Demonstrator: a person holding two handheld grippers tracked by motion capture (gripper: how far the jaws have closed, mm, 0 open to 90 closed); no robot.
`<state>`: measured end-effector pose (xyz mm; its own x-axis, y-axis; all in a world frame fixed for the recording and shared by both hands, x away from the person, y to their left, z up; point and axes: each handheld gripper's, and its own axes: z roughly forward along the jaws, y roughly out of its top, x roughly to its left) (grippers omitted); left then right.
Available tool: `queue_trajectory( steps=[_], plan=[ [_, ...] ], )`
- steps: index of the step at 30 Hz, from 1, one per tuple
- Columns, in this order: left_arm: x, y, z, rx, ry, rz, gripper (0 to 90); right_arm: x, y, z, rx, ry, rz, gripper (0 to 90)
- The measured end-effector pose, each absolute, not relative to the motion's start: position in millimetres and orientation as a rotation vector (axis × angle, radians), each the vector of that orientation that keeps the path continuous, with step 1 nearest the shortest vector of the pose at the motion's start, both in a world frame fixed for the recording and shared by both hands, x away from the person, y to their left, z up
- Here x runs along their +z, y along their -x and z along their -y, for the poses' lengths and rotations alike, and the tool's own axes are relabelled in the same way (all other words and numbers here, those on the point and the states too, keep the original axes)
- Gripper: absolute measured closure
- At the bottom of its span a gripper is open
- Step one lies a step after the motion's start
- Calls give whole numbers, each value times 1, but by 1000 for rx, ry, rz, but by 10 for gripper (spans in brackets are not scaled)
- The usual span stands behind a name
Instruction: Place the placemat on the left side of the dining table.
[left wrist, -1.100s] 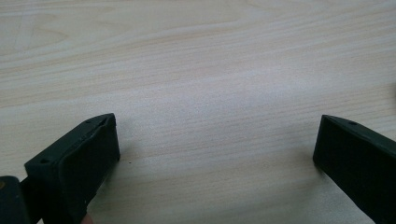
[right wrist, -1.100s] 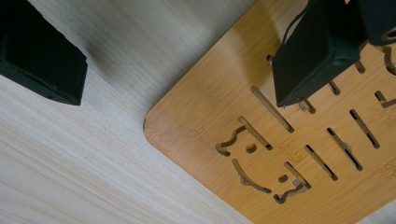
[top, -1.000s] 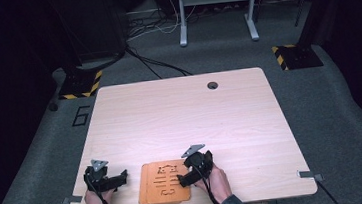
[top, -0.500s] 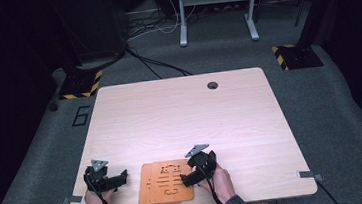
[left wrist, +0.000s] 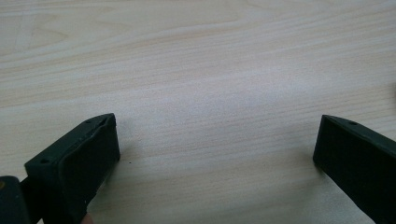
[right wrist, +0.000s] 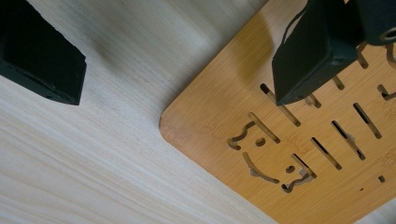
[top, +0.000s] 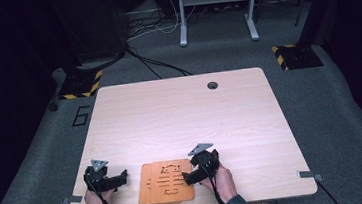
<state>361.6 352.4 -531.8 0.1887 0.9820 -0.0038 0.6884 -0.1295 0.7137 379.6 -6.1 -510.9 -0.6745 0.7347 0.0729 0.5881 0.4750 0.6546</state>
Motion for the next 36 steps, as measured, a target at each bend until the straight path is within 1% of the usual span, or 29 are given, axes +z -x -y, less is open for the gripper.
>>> queue_trajectory(
  steps=[8,26,31,36],
  plan=[
    [-532,-362,-352,651,-1887,-1561,2,-514,-379,1,954,-1129,-2520,18],
    [-532,-362,-351,651,-1891,-1555,0,-521,-377,10,983,-1176,-2485,0],
    [-529,-362,-346,616,-1901,-1552,2,-522,-377,10,991,-1180,-2480,0],
    [-514,-357,-332,568,-1912,-1518,10,-523,-377,11,1005,-1177,-2467,0]
  ],
)
